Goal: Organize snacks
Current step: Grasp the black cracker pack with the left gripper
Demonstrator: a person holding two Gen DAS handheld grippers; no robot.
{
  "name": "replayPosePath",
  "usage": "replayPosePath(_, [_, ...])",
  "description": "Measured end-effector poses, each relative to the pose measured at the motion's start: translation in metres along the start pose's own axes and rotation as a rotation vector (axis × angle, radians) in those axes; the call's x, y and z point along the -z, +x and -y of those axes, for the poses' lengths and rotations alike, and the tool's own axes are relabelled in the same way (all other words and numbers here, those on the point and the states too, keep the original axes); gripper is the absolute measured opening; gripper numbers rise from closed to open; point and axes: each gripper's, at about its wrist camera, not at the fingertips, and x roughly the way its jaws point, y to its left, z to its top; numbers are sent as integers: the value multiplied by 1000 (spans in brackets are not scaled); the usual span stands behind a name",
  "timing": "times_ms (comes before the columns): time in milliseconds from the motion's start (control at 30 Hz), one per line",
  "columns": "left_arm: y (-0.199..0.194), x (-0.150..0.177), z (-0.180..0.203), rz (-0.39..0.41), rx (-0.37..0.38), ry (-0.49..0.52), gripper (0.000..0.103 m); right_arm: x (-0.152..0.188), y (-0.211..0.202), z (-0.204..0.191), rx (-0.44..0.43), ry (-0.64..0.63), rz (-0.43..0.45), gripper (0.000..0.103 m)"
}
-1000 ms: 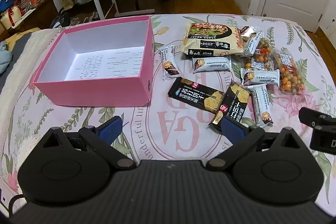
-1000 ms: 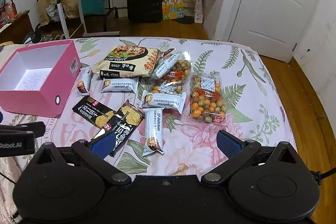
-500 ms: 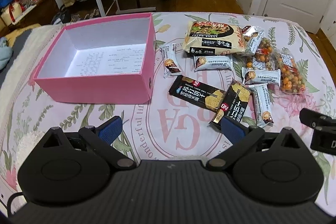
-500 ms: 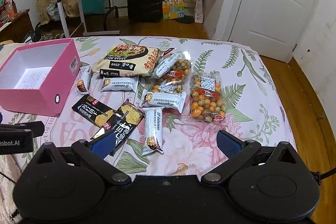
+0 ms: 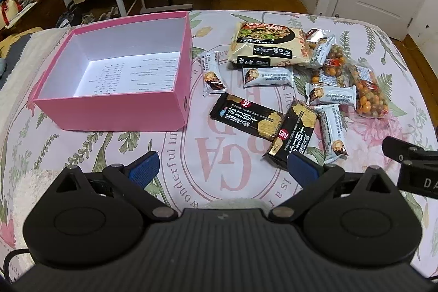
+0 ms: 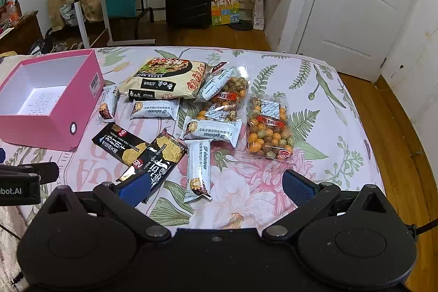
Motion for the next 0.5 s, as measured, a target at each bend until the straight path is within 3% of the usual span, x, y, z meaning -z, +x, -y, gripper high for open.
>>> replayPosePath(100, [1,-3,-3,11,10,4,100,0,2,1,-34,-4,18,103])
replayPosePath(300, [14,-22,-12,56,20,55,97,8,24,3,-197,-81,117,103])
replayPosePath(367, [24,-27,-11,83,16,95,97,10,45,2,-270,-116,86,101])
replayPosePath(433, [34,-29,-2,162,15,163,97,11,73,3,-361,-77,1,85])
replayPosePath(500, [51,-31,8,173,44,228,97,13,95,1,-450,-45,-50,84])
